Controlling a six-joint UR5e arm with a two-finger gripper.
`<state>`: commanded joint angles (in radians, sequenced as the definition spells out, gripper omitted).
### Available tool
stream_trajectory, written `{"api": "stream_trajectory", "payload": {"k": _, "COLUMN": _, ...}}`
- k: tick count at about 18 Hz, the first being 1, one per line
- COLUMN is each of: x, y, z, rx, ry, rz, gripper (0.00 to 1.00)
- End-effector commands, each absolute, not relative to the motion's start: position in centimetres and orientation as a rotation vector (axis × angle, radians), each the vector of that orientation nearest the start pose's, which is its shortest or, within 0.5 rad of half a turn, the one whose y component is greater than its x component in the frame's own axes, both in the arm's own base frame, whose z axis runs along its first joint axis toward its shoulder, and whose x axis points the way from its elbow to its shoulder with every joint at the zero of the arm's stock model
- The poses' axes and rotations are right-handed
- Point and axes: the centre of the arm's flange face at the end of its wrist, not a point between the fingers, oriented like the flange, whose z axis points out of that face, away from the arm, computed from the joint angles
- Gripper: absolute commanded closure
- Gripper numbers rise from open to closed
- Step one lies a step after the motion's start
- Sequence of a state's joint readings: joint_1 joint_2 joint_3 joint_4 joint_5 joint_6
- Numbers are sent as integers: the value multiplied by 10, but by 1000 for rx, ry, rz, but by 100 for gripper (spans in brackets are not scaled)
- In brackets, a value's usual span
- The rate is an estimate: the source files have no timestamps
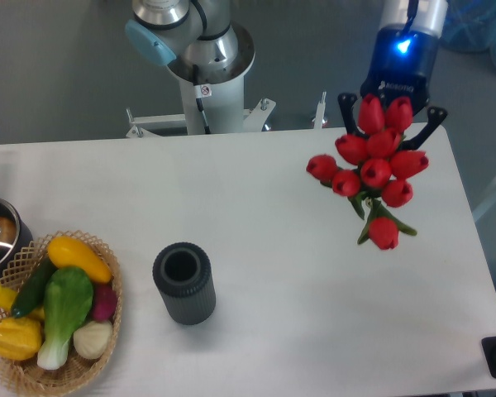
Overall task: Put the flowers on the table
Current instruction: 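Lift the red tulip bunch upward with the gripper, stems held, then carry the tulips toward the black vase and lower them to the table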
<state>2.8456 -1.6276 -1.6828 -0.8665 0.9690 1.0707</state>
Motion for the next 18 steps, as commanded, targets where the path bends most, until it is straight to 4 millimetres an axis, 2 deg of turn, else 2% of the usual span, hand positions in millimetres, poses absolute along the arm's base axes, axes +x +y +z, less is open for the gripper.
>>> {"api": "stream_trajectory", "payload": {"k": 6, "x": -465, "y": 331, "z": 477, "rx": -2588, "ry": -89, "rz": 360, "gripper": 66}}
{"api": "stream_trajectory", "payload": {"k": 9, "x": -468, "y": 328, "z": 446, "rx": -2752, "ry": -66, "rz": 381, "gripper": 66}}
{"api": "stream_trajectory", "payload": {"k": 11, "x": -463, "y": 340, "z": 424, "rx": -2844, "ry": 63, "rz": 392, "gripper": 66}}
{"api": "stream_trajectory", "payload": {"k": 13, "x": -470, "y": 346, "z": 403, "rx": -2900, "ry": 124, "rz": 377, "gripper": 66}}
{"api": "stream_trajectory", "payload": {"k": 16, "x": -471, "y": 360, "z": 384, "rx": -2934, "ry": 160, "rz": 347, "gripper": 66}}
{"api": "stream_trajectory", "payload": {"k": 18, "x": -464, "y": 376, "z": 373, "rx": -2943, "ry": 206, "rz": 326, "gripper": 66}}
